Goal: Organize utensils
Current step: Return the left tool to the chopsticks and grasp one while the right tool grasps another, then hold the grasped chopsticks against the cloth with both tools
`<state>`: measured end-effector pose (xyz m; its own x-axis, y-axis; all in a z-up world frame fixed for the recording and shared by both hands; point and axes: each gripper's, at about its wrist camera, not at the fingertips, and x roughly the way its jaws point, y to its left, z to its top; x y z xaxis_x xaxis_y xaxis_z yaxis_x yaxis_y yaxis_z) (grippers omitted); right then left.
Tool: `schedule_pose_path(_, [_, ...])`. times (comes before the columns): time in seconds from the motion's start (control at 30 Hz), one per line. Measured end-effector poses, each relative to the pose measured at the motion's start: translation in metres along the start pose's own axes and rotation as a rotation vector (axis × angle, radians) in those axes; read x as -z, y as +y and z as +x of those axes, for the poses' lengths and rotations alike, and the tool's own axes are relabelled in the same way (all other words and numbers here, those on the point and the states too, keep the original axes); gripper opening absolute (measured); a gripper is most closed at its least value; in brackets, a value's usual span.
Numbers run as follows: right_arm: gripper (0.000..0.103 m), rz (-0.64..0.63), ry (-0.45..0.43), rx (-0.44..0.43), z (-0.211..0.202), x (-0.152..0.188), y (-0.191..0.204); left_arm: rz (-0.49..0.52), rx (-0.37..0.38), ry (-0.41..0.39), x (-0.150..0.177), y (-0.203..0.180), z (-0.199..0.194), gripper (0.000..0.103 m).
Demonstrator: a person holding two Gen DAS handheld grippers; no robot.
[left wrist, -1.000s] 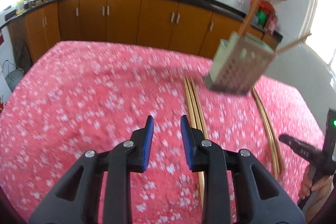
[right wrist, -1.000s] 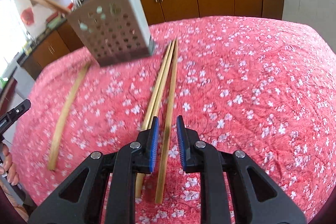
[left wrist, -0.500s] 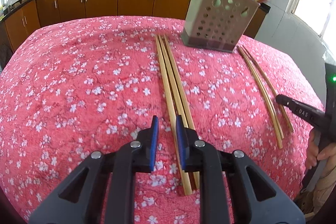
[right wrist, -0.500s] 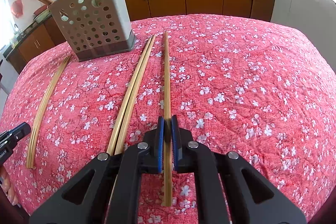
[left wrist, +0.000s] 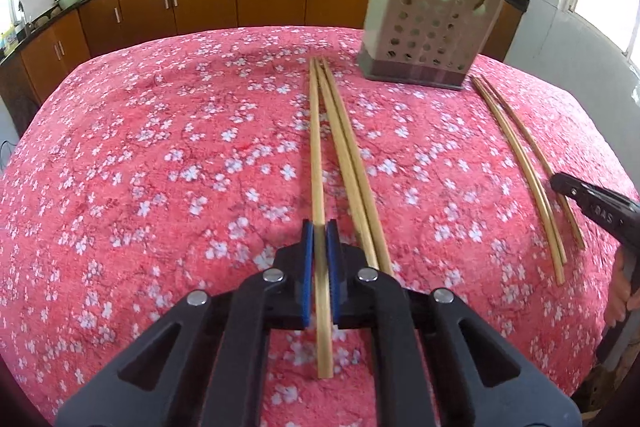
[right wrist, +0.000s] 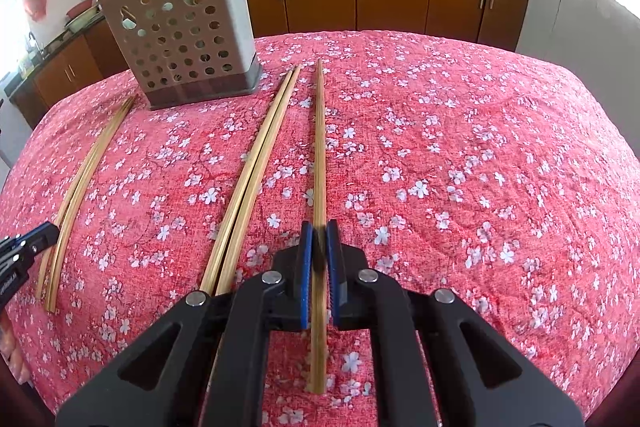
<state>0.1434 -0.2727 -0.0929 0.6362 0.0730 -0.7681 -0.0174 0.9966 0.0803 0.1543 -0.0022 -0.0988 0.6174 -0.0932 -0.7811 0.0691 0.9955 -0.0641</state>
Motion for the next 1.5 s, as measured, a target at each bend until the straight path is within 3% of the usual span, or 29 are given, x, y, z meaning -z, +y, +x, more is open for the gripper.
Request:
schedule_pose_path(0.37, [0.008,0.028,-0.026,0.109,0.010,-0.014,-0.026,-0.102,-0.092,0.004,-0.030,0.042,0.018,0.011])
schedule_pose_path(0.53, [0.008,0.081,-0.031,0.085,0.013,-0.016,-0.041,-0.093,-0.103,-0.016,-0.033,0.044,0.022,0.011])
schedule_pose_path(1.5, [0.008,0.091,-0.033,0.081,0.010,-0.015,-0.043,-0.091,-0.107,-0.020,-0.033,0.044,0.023,0.011])
